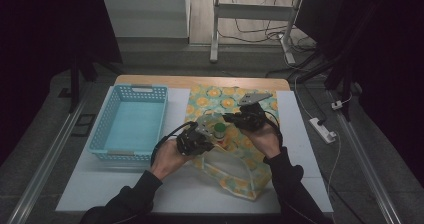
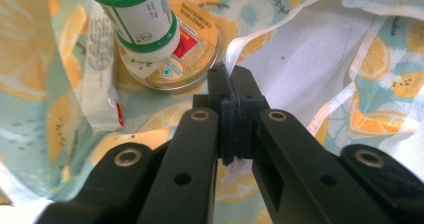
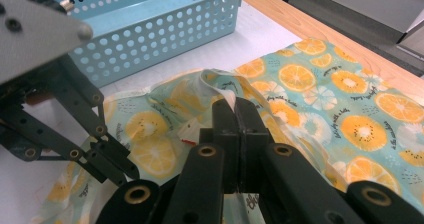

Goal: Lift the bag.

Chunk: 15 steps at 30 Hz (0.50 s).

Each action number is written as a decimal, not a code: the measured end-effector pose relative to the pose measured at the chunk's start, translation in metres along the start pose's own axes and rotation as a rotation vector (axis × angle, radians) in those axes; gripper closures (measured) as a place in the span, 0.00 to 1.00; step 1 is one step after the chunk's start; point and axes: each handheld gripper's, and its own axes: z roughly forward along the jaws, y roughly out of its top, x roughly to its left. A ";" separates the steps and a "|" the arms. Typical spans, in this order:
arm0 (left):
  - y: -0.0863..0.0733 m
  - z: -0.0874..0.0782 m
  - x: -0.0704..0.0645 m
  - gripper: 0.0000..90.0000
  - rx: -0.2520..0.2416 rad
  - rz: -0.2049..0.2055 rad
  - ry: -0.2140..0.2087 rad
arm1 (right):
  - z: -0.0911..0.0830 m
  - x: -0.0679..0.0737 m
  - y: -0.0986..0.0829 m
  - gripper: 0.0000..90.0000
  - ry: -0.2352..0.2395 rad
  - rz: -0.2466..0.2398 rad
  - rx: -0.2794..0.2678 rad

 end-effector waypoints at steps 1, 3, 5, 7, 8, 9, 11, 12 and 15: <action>0.000 -0.001 0.002 0.99 -0.006 -0.018 -0.014 | 0.000 0.001 0.001 1.00 0.003 0.000 -0.002; 0.001 -0.004 0.005 0.99 -0.012 -0.051 -0.037 | -0.001 0.002 0.002 1.00 0.005 -0.003 -0.002; 0.001 -0.007 0.007 0.99 -0.017 -0.068 -0.051 | -0.002 0.003 0.002 1.00 0.008 -0.007 0.000; 0.001 -0.010 0.009 0.99 -0.023 -0.078 -0.060 | -0.003 0.003 0.003 1.00 0.010 -0.007 0.004; 0.002 -0.011 0.009 0.99 -0.030 -0.084 -0.065 | -0.003 0.003 0.003 1.00 0.016 -0.003 0.004; 0.003 -0.013 0.009 0.99 -0.034 -0.088 -0.071 | -0.003 0.003 0.003 1.00 0.023 0.001 0.001; 0.005 -0.017 0.009 0.99 -0.045 -0.102 -0.079 | -0.004 0.003 0.005 1.00 0.028 0.004 0.001; 0.006 -0.019 0.010 0.99 -0.040 -0.102 -0.074 | -0.005 0.003 0.006 1.00 0.032 0.006 0.001; 0.007 -0.023 0.012 0.99 -0.052 -0.114 -0.082 | -0.007 0.005 0.009 1.00 0.039 0.005 0.000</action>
